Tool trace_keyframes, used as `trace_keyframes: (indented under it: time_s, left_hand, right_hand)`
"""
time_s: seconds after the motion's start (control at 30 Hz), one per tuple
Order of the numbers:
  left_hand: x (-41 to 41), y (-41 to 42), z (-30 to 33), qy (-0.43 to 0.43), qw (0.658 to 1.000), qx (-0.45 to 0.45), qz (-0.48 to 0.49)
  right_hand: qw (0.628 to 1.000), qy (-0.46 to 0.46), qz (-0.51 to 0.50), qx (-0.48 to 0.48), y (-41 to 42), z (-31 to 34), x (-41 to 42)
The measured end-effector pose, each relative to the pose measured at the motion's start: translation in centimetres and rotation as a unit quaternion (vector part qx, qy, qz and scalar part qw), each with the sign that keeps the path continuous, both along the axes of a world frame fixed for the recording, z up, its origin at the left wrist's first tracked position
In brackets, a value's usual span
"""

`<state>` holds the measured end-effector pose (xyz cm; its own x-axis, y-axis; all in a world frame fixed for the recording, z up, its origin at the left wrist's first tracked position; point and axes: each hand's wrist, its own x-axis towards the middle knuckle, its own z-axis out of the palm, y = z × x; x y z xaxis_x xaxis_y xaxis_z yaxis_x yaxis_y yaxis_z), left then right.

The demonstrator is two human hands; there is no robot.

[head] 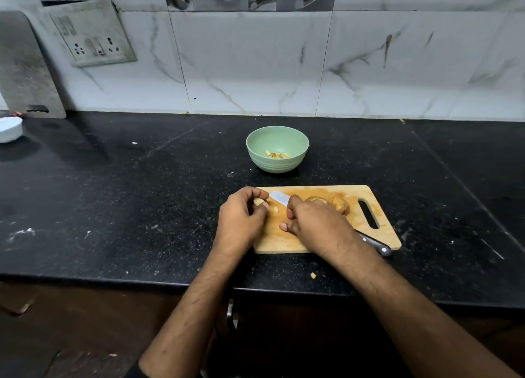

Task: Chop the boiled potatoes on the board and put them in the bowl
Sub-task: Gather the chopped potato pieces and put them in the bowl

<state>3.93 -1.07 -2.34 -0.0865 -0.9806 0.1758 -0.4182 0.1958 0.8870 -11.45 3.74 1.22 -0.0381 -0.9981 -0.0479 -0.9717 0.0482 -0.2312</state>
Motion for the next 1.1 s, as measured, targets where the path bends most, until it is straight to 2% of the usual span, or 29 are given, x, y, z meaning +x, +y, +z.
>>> trace_keyframes:
  time_s: [0.1, 0.2, 0.3, 0.37, 0.4, 0.47, 0.57, 0.63, 0.7, 0.83, 0.87, 0.93, 1.1]
  left_hand:
    - [-0.4, -0.9, 0.7, -0.116, 0.991, -0.036, -0.052]
    - [-1.2, -2.0, 1.0, -0.212, 0.969, -0.068, -0.103]
    - [-1.7, -2.7, 1.2, -0.269, 0.95, -0.09, -0.132]
    - [-2.0, -2.7, 1.1, -0.301, 0.938, -0.106, -0.133]
    - [-2.2, -2.6, 1.1, -0.318, 0.932, -0.115, -0.13]
    - [-2.3, -2.3, 0.7, -0.33, 0.928, -0.128, -0.119]
    - [-2.3, -1.9, 0.2, -0.316, 0.936, -0.126, -0.094]
    - [-2.2, -1.8, 0.1, -0.331, 0.932, -0.122, -0.084]
    - [-2.2, -1.6, 0.4, -0.344, 0.927, -0.116, -0.089]
    - [-2.1, -1.4, 1.5, -0.382, 0.912, -0.111, -0.101]
    - [-2.2, -1.5, 1.7, -0.396, 0.906, -0.112, -0.102]
    - [-2.3, -1.9, 2.2, -0.424, 0.893, -0.108, -0.109]
    - [-2.3, -3.4, 2.8, -0.45, 0.871, -0.098, -0.169]
  right_hand:
    - [0.999, 0.046, 0.008, -0.009, -0.1, 0.1, 0.4]
    - [0.999, 0.032, -0.003, -0.004, -0.3, 0.2, 0.2]
    - [0.997, -0.056, -0.038, -0.031, -0.9, 0.2, -1.0]
    - [0.981, -0.181, -0.052, -0.037, -1.1, 0.4, -1.6]
    - [0.957, -0.282, -0.069, -0.025, -1.1, 0.4, -1.7]
    - [0.86, -0.495, -0.116, 0.029, -0.8, 0.4, -1.7]
    - [0.708, -0.686, -0.149, 0.077, -0.8, 0.8, -2.2]
    - [0.621, -0.762, -0.153, 0.1, -1.1, 0.9, -2.8]
    - [0.554, -0.812, -0.14, 0.121, -1.2, 0.9, -3.0]
    - [0.471, -0.87, -0.101, 0.105, -1.5, 0.4, -2.8]
    - [0.461, -0.876, -0.098, 0.1, -1.6, 0.3, -2.7]
    - [0.467, -0.873, -0.103, 0.092, -1.7, -0.1, -2.5]
    - [0.549, -0.824, -0.117, 0.083, -1.8, -0.1, -2.0]
